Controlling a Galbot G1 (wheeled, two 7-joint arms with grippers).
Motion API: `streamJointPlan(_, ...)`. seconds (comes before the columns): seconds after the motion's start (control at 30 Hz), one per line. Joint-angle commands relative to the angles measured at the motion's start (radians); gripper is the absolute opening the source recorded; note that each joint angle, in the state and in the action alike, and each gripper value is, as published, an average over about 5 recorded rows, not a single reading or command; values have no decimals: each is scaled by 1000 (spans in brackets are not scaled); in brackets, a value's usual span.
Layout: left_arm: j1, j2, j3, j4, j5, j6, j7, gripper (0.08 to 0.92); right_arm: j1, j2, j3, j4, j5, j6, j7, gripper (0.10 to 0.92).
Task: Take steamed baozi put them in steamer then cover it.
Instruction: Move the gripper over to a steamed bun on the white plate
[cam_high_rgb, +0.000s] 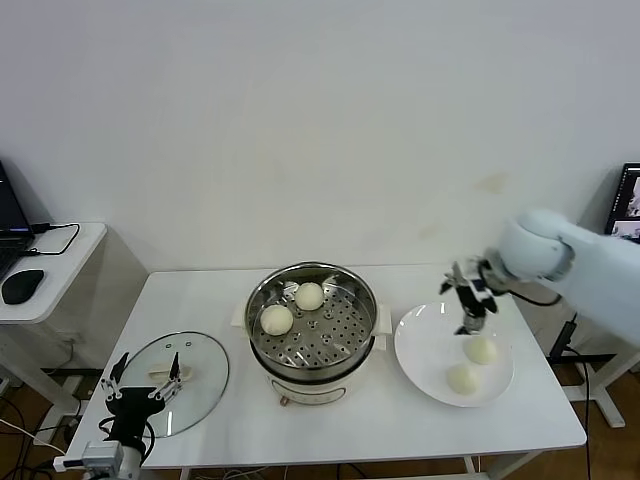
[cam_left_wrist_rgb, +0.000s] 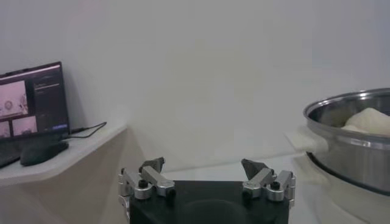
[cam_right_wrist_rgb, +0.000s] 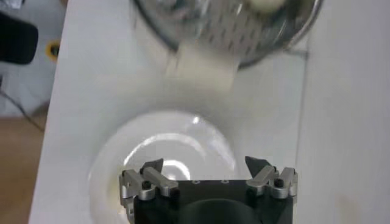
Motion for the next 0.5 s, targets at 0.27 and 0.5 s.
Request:
streamJointPlan(0.27,7,-5,0,3,10,2,1,823,-496,-58,330,-42,-201,83,35,823)
streamJointPlan(0.5,13,-11,-5,1,14,2,2,823,-524,-16,337,-72,-200,87,76,823)
